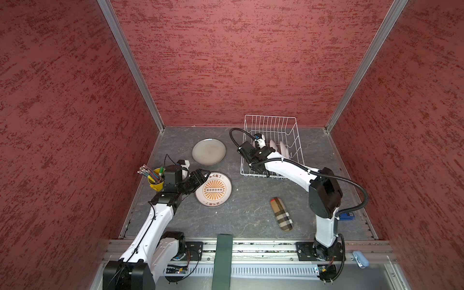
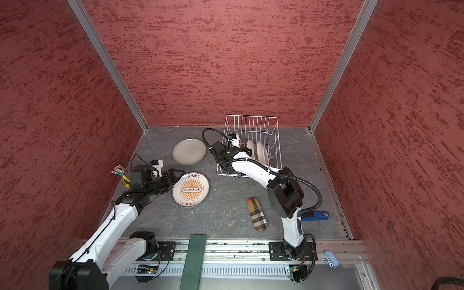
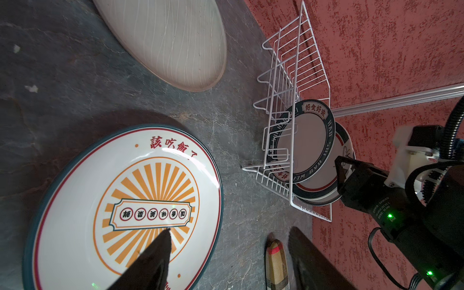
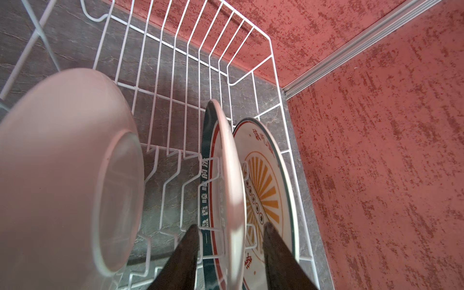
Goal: Unload the plates from the dish rack
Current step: Pick up the plate from the dish rack.
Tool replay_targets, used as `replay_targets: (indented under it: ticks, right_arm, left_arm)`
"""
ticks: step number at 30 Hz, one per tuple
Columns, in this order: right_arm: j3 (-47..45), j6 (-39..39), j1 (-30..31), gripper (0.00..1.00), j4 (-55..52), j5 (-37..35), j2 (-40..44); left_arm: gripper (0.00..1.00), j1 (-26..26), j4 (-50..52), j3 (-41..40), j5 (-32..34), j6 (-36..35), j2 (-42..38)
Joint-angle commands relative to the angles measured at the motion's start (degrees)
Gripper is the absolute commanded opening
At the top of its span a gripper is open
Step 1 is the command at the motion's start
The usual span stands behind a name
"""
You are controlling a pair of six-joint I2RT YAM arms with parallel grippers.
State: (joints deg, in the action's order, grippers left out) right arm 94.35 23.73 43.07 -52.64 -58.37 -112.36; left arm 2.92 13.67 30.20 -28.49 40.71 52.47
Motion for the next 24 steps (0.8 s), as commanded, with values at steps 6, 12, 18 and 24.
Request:
replay_targets:
  ticks: [6, 12, 18, 24]
  right_arm:
    - [1.4, -2.3, -0.4, 0.38, 2.4, -5.4, -2.3]
    - [1.0, -3.5, -0.5, 0.26, 3.6, -6.5, -2.5]
    - [0.9, -4.7, -0.3, 0.00, 3.0, -8.6, -2.4]
    - [1.3, -6.5, 0.0, 0.00, 3.2, -9.9, -2.9]
  left_arm:
    - [0.74, 0.7, -1.6, -0.2, -0.4, 0.2, 0.4]
    - [0.74, 0.8, -1.4, -0.1, -0.5, 0.4, 0.2]
    - [0.74, 0.9, -1.4, -0.4, -0.4, 0.4, 0.2]
    - [0.74, 1.1, -1.5, 0.0, -0.1, 0.5, 0.3]
